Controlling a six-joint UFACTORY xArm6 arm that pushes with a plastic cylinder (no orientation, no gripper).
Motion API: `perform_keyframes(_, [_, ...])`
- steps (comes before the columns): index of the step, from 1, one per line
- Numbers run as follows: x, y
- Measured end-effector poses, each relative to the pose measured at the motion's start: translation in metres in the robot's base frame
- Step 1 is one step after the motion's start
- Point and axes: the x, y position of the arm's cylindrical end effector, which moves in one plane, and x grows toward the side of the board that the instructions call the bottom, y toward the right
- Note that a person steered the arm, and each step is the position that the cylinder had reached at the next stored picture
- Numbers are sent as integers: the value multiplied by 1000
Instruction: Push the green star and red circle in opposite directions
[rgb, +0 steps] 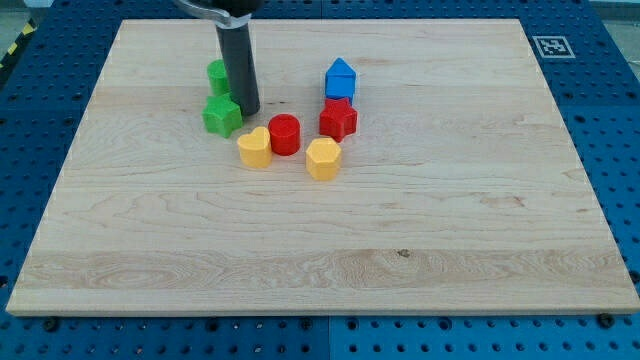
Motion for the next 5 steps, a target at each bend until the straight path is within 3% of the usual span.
perform_keyframes(5, [32, 46])
